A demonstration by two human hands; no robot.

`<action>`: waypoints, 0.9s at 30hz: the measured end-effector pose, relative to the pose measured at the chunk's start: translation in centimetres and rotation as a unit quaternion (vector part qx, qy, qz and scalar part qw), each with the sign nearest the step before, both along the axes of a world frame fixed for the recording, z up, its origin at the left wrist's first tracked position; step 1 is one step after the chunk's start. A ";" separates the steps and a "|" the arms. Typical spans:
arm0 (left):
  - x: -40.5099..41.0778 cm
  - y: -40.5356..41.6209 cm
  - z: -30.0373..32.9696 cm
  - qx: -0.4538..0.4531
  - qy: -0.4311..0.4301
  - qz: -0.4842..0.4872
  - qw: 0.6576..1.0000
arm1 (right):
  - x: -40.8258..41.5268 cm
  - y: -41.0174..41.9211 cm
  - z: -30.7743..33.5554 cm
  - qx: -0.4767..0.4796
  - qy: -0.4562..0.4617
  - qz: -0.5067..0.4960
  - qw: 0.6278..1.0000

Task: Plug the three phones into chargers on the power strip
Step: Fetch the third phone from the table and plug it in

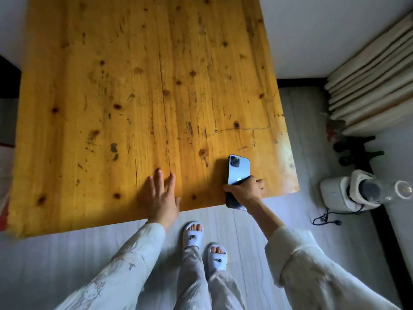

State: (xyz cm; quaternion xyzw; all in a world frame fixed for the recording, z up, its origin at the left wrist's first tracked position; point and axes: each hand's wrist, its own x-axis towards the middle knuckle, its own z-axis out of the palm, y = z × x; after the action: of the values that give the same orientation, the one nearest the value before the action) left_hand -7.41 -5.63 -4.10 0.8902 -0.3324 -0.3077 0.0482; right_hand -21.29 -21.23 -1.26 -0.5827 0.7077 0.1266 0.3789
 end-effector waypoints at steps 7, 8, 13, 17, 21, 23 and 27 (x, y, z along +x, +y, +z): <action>-5.3 0.1 3.9 -0.064 0.052 -0.050 0.995 | -10.5 5.5 5.2 -0.029 -0.104 -0.107 0.988; -6.4 0.5 4.2 -0.064 0.061 -0.076 0.993 | -12.1 6.3 6.0 -0.035 -0.117 -0.124 0.985; -13.7 0.8 7.1 -0.065 0.137 -0.208 0.966 | -21.2 11.0 10.1 -0.106 -0.151 -0.213 0.959; -21.5 0.3 9.7 -0.098 0.145 -0.327 0.929 | -29.5 16.6 12.6 -0.171 -0.176 -0.299 0.922; -31.4 1.7 12.6 -0.135 0.154 -0.421 0.884 | -38.7 24.6 14.9 -0.219 -0.170 -0.376 0.884; -36.9 3.3 13.8 -0.146 0.160 -0.472 0.855 | -43.3 29.1 16.0 -0.235 -0.160 -0.418 0.863; -48.2 8.0 16.4 -0.168 0.191 -0.568 0.782 | -51.4 38.2 17.5 -0.269 -0.144 -0.510 0.804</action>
State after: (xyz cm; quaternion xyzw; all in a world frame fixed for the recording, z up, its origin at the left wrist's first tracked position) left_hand -55.65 2.39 12.27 0.4407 -0.8086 -0.3823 0.0761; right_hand -72.73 16.98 16.27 -0.2275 0.8460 -0.3658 0.3141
